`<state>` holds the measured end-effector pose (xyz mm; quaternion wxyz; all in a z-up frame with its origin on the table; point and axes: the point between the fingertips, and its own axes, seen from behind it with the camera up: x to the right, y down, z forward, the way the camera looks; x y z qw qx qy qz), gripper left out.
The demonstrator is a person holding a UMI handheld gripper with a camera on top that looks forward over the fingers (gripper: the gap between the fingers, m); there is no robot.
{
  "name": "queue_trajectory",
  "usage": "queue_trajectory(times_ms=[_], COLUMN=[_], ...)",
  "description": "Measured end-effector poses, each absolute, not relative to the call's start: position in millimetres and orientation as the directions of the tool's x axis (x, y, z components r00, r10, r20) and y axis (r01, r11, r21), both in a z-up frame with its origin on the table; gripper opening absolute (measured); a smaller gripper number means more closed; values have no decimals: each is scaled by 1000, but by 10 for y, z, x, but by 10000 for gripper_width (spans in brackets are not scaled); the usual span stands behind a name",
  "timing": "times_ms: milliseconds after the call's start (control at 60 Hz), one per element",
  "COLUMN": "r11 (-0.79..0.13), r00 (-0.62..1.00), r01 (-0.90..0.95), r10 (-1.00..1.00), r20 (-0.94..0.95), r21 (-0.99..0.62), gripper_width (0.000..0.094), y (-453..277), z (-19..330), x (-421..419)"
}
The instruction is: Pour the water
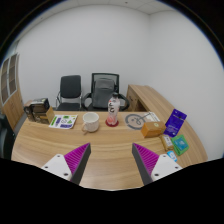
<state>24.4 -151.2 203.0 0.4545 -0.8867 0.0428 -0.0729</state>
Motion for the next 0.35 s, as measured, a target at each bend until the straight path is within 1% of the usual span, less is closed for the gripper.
queue_trajectory(times_ms=[117, 200, 350], r11=[-582, -576, -585], r00=[979, 980, 980], r01=[20, -12, 7], r10=[-154, -167, -157], r20=[134, 104, 121], r21=[-813, -817, -811], gripper_width=[857, 854, 854], y=[-1660, -1711, -1692], z=[2070, 2084, 2080], x=[232, 229, 275])
